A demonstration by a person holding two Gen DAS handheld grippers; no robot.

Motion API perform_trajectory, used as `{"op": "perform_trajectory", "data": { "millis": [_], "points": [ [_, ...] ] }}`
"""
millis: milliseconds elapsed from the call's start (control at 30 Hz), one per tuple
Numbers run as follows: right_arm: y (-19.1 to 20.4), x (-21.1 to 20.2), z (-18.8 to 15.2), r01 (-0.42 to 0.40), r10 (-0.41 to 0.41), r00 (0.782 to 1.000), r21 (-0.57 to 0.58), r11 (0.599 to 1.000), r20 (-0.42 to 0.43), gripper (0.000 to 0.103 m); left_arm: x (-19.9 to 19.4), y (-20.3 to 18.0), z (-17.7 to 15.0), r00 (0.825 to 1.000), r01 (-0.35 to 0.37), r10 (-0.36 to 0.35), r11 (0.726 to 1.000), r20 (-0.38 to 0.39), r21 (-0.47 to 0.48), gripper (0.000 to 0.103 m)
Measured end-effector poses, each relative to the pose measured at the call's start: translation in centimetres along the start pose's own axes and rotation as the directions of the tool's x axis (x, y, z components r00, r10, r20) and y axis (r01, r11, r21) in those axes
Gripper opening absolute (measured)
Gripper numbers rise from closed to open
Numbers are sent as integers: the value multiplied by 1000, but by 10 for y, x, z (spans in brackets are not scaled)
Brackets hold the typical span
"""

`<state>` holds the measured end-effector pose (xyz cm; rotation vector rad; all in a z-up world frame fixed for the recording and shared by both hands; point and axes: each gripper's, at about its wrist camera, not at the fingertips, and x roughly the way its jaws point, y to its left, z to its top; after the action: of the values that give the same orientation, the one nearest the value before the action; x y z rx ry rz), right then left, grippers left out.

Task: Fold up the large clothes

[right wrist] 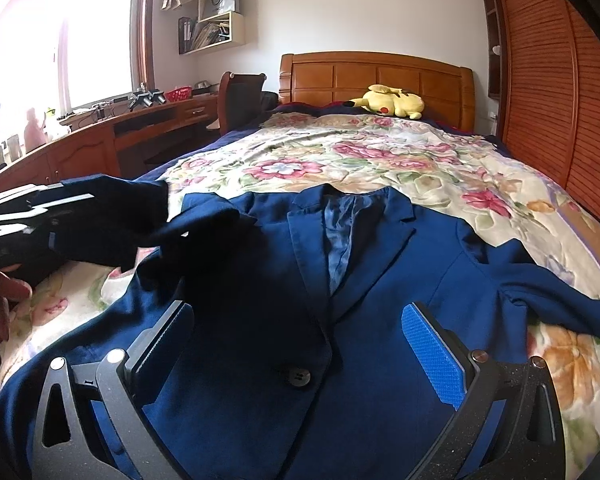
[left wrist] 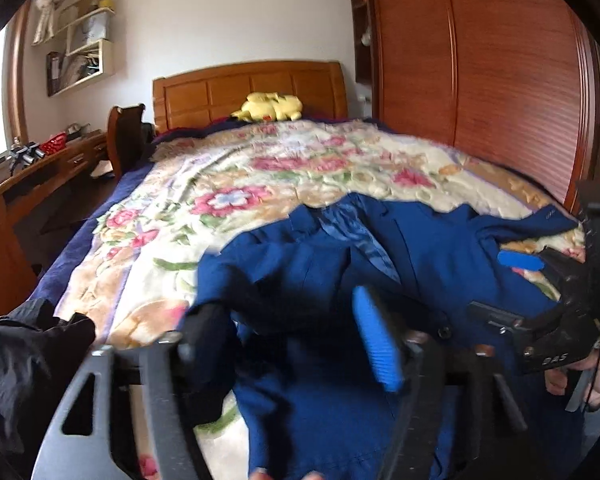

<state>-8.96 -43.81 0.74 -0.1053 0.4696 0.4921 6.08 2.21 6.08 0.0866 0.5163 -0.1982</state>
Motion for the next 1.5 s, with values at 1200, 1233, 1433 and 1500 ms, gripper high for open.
{"op": "perform_trajectory", "data": {
  "millis": [1200,1233,1433,1500],
  "points": [
    [56,15,22,-140,138,990,-140,980,-26,101,-38,81,-66,985,-165,171,980,40,-111,88],
    [61,18,25,-142,140,990,-159,977,-28,101,-37,86,-68,985,-166,171,979,34,-122,88],
    [86,42,37,-190,176,981,-269,944,-75,99,-35,110,-76,982,-181,187,970,24,-165,88],
    [94,54,38,-206,184,978,-292,934,-99,97,-33,114,-78,982,-181,187,968,19,-175,88]
  ]
}}
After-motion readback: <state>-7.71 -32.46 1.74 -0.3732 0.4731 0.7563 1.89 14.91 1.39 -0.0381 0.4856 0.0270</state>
